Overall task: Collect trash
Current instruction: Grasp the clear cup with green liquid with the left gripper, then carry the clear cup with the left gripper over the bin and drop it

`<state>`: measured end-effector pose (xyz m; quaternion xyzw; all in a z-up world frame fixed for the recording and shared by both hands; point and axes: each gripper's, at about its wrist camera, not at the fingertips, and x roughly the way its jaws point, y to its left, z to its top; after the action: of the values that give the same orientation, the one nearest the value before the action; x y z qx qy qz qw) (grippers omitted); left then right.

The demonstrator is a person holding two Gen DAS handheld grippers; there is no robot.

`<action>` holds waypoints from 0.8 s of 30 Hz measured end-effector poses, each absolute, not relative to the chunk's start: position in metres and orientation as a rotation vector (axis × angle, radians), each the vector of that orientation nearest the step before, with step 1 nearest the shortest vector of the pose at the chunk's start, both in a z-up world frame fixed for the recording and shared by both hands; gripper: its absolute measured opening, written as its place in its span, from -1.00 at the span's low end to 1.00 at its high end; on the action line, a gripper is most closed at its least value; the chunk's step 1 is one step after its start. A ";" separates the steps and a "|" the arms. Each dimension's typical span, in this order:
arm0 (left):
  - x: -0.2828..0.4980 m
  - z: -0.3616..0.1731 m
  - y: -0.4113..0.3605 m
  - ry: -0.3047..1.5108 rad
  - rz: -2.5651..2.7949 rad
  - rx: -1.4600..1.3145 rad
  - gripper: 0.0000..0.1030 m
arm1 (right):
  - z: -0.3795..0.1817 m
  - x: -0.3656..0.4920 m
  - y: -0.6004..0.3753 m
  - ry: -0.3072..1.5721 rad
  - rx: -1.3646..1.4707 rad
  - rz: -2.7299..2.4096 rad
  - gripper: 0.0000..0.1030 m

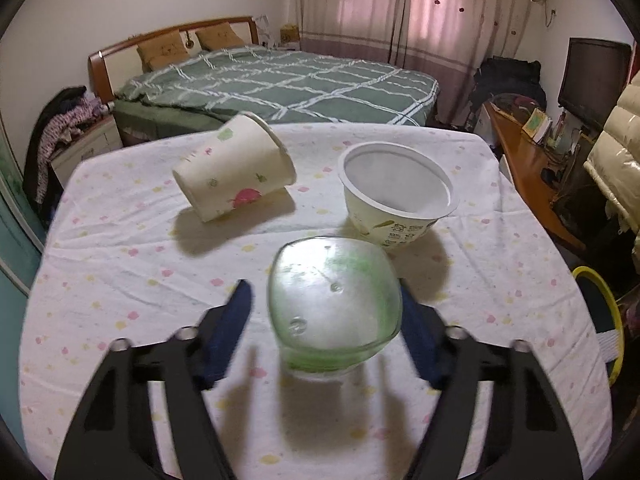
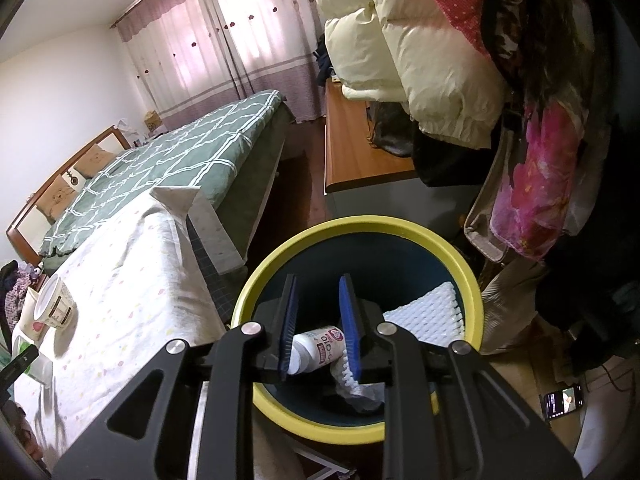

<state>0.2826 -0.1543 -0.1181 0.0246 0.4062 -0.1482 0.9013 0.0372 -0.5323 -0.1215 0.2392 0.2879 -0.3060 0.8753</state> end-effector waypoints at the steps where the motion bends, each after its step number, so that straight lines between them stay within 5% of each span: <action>1: 0.283 -0.118 -0.156 0.847 -0.311 0.047 0.04 | -0.121 0.037 -0.532 0.601 0.499 -0.639 -0.60; 11: 0.254 -0.098 -0.208 0.821 -0.426 0.095 0.00 | -0.125 0.029 -0.540 0.602 0.502 -0.646 -0.60; 24: 0.197 -0.074 -0.367 0.801 -0.735 0.223 0.00 | -0.127 -0.001 -0.562 0.603 0.510 -0.647 -0.49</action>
<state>0.1971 -0.3667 -0.0741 0.1059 0.3805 -0.3489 0.8499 -0.0014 -0.5618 -0.1271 0.2441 0.2886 -0.3096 0.8725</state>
